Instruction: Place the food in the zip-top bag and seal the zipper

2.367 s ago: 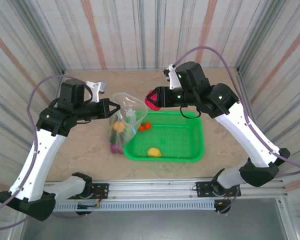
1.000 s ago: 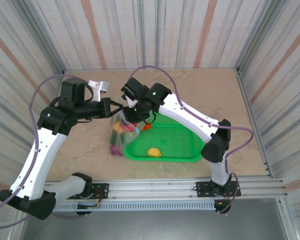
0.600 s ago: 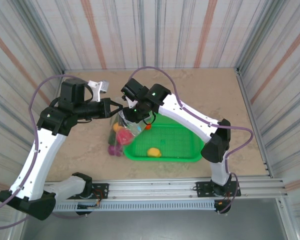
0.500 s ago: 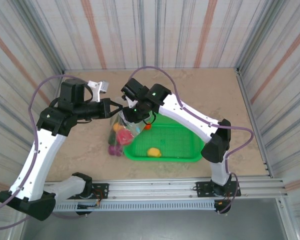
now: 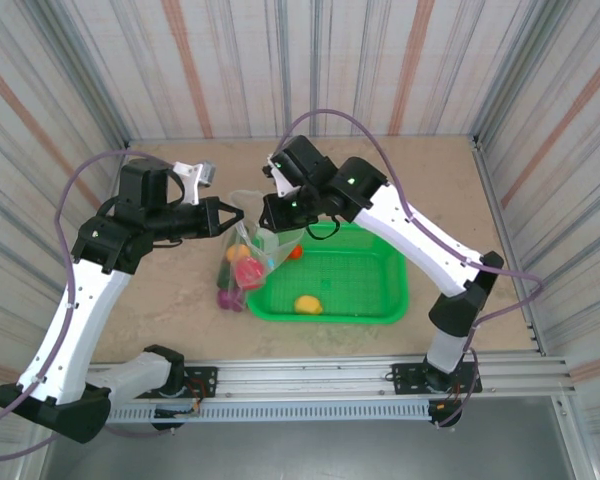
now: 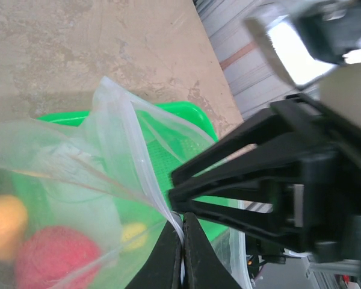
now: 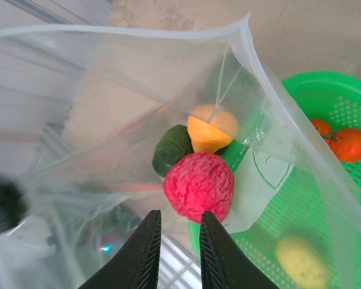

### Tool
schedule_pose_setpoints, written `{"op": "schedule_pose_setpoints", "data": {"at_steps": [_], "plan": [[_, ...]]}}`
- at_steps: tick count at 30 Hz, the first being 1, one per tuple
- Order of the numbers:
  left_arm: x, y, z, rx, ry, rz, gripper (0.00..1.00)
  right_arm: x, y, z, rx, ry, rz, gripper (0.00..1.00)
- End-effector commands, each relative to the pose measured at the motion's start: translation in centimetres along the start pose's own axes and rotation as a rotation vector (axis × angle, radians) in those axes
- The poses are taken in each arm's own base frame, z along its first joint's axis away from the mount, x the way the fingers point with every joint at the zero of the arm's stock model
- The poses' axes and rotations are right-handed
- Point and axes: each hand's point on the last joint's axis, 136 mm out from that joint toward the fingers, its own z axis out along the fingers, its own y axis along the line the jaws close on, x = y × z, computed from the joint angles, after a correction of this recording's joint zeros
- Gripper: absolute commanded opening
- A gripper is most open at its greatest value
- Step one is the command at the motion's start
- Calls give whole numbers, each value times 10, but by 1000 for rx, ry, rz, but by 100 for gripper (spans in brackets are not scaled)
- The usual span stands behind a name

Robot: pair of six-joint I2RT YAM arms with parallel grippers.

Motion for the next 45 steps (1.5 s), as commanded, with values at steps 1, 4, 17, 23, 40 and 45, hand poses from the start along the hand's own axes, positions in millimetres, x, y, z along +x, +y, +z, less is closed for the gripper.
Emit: {"op": "schedule_pose_setpoints", "data": {"at_steps": [1, 4, 17, 23, 40, 45], "plan": [[-2, 1, -4, -22, -26, 32, 0, -6, 2, -37, -9, -56, 5, 23], [-3, 3, -6, -39, -31, 40, 0, -5, -10, -54, 25, -83, 6, 23], [-10, 2, -24, -88, -78, 68, 0, 45, -90, -77, 208, -88, 64, 99], [-12, 5, -30, -115, -106, 67, 0, 76, -125, -65, 326, -53, 110, 99], [-10, 8, -37, -132, -128, 71, 0, 145, -126, 48, 185, 198, 297, 99], [-7, 9, -35, -127, -125, 67, 0, 159, -128, 81, 219, 270, 353, 99]]}}
